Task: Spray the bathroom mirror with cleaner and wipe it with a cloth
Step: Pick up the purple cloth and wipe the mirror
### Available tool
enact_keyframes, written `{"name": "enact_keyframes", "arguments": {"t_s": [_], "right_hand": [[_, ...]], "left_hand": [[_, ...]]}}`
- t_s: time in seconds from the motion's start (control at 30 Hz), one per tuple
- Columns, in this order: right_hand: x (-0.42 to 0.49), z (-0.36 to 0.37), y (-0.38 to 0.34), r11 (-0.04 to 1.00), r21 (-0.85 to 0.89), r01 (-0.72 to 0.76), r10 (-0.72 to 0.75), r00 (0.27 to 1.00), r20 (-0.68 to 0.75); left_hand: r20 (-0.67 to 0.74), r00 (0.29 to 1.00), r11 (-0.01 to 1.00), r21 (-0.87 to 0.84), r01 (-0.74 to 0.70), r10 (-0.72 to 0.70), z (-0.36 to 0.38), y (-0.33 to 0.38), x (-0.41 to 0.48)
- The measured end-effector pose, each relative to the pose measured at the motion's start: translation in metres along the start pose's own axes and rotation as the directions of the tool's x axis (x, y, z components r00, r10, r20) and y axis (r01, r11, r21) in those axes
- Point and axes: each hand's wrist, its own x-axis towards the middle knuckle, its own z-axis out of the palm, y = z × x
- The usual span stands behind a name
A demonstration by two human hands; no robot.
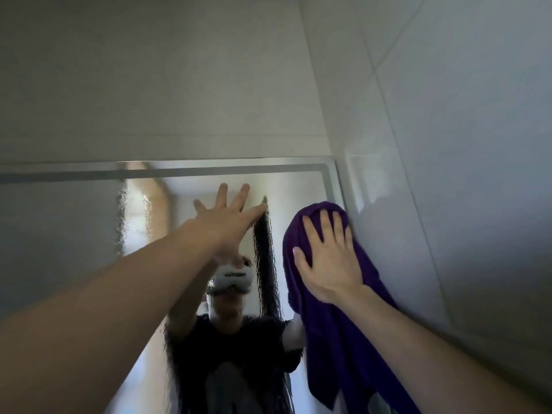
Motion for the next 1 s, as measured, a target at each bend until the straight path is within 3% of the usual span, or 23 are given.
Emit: {"name": "enact_keyframes", "arguments": {"t_s": [0.2, 0.4, 0.57, 0.83, 1.0], "right_hand": [[0.004, 0.024, 0.008, 0.999, -0.04, 0.017, -0.019, 0.998, -0.055], [0.09, -0.001, 0.015, 0.994, 0.025, -0.103, 0.106, 0.981, -0.164], [0.141, -0.014, 0.01, 0.994, 0.008, -0.104, 0.104, 0.977, -0.187], [0.119, -0.008, -0.007, 0.992, -0.061, 0.114, -0.123, 0.978, -0.166], [0.058, 0.011, -0.025, 0.983, -0.036, 0.179, -0.182, 0.976, -0.116]], "left_hand": [[-0.012, 1.0, 0.999, -0.034, 0.013, -0.013, 0.016, -0.002, 0.005], [-0.025, 1.0, 0.999, -0.043, 0.007, -0.008, 0.017, 0.0, 0.009], [-0.025, 1.0, 0.998, -0.061, 0.011, -0.013, 0.017, 0.001, 0.011], [-0.012, 0.998, 0.997, -0.046, 0.065, -0.065, 0.019, 0.002, 0.016], [-0.05, 0.998, 0.996, -0.082, 0.032, -0.037, 0.021, 0.001, 0.008]]}}
